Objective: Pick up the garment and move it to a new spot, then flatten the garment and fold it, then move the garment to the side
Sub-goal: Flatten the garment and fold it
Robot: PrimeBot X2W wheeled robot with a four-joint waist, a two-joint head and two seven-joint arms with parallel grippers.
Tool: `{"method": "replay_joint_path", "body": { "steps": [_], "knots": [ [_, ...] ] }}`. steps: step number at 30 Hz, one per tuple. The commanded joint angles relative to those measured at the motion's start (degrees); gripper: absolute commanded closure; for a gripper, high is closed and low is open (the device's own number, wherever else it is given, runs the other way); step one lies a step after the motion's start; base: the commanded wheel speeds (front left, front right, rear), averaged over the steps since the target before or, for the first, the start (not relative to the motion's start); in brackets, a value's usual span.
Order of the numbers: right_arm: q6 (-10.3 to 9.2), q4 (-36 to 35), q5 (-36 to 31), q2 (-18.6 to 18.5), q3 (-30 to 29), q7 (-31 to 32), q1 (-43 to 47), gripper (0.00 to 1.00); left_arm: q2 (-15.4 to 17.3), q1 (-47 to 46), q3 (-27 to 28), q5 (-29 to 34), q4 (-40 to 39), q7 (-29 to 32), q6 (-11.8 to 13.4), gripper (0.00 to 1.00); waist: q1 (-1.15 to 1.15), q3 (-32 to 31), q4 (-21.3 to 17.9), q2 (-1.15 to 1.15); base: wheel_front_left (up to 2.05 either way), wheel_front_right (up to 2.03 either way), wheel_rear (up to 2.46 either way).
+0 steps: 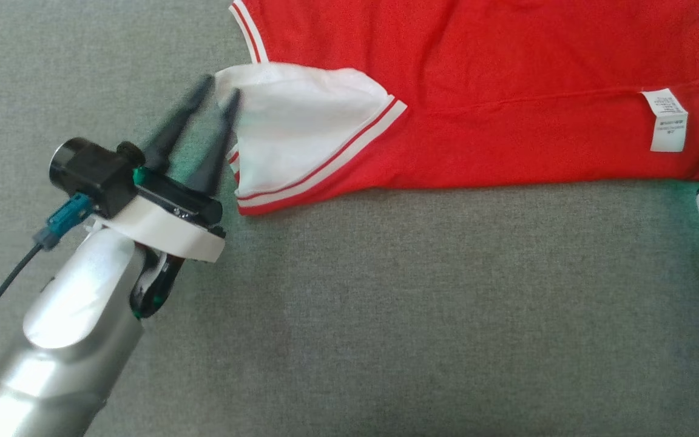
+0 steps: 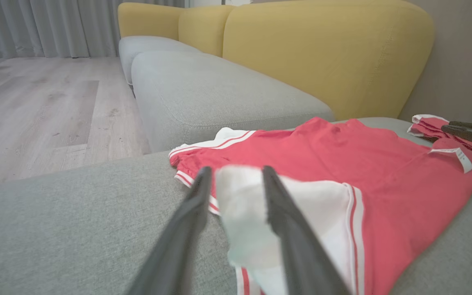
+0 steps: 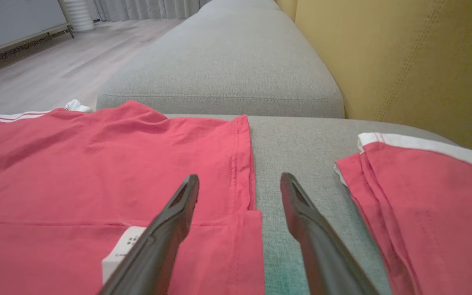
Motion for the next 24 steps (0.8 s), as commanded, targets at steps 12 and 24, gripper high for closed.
{"method": "replay_joint_path", "body": {
  "steps": [12, 24],
  "knots": [
    [-0.05, -1.45, -0.69, 1.7, 0.16, -6.23, 3.72, 0.0, -2.49, 13.7, 8.04, -1.09, -5.69, -0.54, 1.13, 0.0, 0.0, -3.58, -0.94, 0.0, 0.0, 0.0, 0.0],
    [-0.05, -4.23, -1.09, 2.49, -1.0, -5.59, 5.2, 0.0, -3.81, 15.44, 7.08, -1.06, 0.6, 2.08, 4.8, 0.0, 0.0, -3.13, -2.24, 0.0, 0.0, 0.0, 0.0]
  ]
}}
